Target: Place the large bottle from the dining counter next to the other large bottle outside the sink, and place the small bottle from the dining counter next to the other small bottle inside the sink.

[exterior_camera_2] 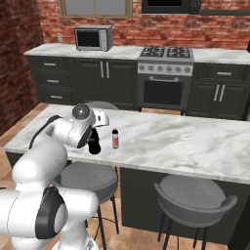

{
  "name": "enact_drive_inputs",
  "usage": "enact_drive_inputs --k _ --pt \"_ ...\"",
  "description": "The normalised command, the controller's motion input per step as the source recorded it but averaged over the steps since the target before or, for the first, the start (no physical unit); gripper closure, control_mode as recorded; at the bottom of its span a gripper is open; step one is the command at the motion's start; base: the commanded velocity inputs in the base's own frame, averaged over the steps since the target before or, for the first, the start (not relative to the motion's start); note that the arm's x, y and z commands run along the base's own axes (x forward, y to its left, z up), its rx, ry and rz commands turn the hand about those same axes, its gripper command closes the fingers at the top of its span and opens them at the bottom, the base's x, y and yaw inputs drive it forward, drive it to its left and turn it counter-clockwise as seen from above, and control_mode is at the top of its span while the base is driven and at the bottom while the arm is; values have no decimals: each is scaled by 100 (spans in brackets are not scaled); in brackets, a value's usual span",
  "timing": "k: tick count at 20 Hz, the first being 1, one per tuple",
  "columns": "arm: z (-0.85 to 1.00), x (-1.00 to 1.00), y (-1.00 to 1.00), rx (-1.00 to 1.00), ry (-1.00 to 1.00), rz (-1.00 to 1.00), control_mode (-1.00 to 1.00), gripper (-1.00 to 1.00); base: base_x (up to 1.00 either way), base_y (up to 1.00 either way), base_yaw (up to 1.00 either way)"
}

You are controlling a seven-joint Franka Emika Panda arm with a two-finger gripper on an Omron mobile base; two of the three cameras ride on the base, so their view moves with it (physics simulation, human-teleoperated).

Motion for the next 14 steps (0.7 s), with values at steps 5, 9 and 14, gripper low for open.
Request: enact_drive_inputs --k 5,9,14 --pt "0 0 0 0 0 1 -100 100 0 0 0" --pt "10 0 0 0 0 2 -100 100 0 0 0" --pt "11 0 0 2 0 2 -100 100 0 0 0"
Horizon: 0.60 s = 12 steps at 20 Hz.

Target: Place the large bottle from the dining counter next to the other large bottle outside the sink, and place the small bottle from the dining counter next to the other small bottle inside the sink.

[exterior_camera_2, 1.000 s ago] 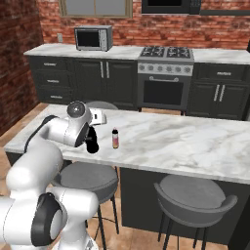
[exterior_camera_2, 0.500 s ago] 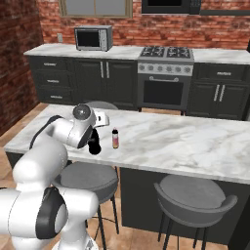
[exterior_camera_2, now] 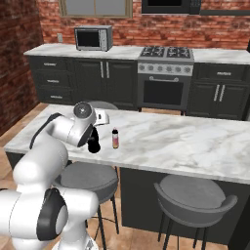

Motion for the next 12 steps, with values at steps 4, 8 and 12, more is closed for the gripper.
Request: enact_drive_inputs --k 4,8,12 --pt "0 0 0 0 0 0 -100 100 0 0 0" --pt "5 -4 0 0 0 0 -100 100 0 0 0" --pt "2 -2 0 0 0 0 100 100 -10 0 0"
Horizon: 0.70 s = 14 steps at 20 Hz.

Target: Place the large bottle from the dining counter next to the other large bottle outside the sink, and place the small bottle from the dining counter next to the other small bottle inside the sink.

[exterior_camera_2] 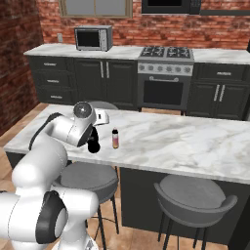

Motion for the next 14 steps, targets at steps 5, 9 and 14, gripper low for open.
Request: enact_drive_inputs --k 5,9,14 --pt "0 0 0 0 0 0 100 100 -29 -6 1" --pt "0 0 0 0 0 0 100 100 -39 -19 2" --pt "0 0 0 0 0 0 100 100 -26 -39 2"
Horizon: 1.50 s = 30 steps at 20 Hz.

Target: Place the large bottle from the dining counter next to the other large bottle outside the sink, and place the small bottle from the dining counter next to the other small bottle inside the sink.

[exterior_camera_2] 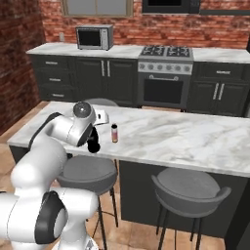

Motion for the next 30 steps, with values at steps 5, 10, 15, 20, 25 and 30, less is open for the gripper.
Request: enact_drive_inputs --k 5,10,15,20,25,30 --pt "0 0 0 0 0 0 100 100 0 -65 4" --pt "0 0 0 0 0 0 100 100 -9 -51 3" --pt "0 0 0 0 0 0 100 100 -59 -9 0" --pt "0 0 0 0 0 0 100 100 -81 0 0" --pt "0 0 0 0 0 0 100 100 -65 -17 0" --pt "0 0 0 0 0 0 100 100 -50 -23 0"
